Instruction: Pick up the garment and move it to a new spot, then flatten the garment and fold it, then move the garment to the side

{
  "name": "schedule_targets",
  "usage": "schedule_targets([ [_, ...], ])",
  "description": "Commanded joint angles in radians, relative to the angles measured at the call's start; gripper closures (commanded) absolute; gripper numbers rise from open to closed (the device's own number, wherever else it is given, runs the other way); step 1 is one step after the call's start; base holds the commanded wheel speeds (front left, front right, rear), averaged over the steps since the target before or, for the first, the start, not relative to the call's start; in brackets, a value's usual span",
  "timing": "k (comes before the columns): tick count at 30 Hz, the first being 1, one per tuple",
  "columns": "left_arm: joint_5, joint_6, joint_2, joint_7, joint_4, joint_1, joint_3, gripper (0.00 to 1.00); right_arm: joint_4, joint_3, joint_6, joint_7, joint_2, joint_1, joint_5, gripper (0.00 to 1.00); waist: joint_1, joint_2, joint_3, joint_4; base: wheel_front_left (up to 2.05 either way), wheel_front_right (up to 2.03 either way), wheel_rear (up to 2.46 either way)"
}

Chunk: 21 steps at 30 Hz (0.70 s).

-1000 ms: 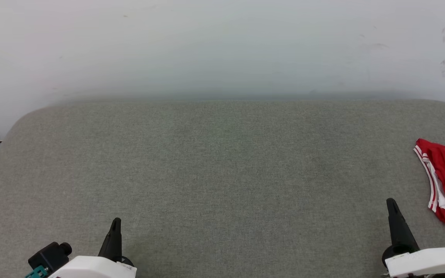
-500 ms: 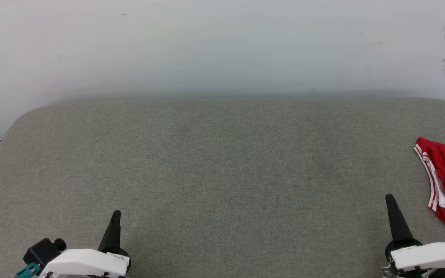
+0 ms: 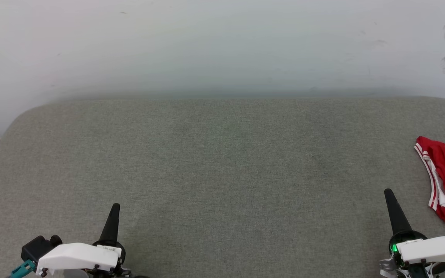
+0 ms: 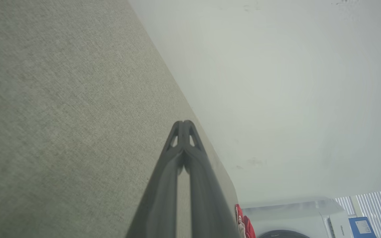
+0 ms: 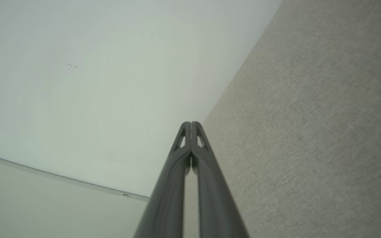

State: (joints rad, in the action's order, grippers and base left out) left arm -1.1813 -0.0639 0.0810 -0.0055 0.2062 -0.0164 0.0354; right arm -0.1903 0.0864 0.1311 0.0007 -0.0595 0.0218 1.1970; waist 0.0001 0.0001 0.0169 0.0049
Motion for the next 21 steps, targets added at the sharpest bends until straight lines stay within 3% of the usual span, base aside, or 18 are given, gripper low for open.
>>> schedule_targets([
  [1, -0.024, -0.009, -0.002, 0.005, -0.003, -0.024, 0.005, 1.00, 0.003, 0.002, 0.000, 0.006, -0.006, 0.021, 0.023, 1.00, -0.0001, -0.0001, 0.000, 0.000, 0.00, 0.00, 0.00],
  [21, -0.210, -0.035, -0.011, 0.053, 0.016, -0.059, 0.033, 1.00, -0.023, 0.008, 0.000, 0.050, -0.005, 0.053, 0.203, 1.00, -0.0001, -0.0001, -0.008, -0.002, 0.00, 0.00, 0.00],
])
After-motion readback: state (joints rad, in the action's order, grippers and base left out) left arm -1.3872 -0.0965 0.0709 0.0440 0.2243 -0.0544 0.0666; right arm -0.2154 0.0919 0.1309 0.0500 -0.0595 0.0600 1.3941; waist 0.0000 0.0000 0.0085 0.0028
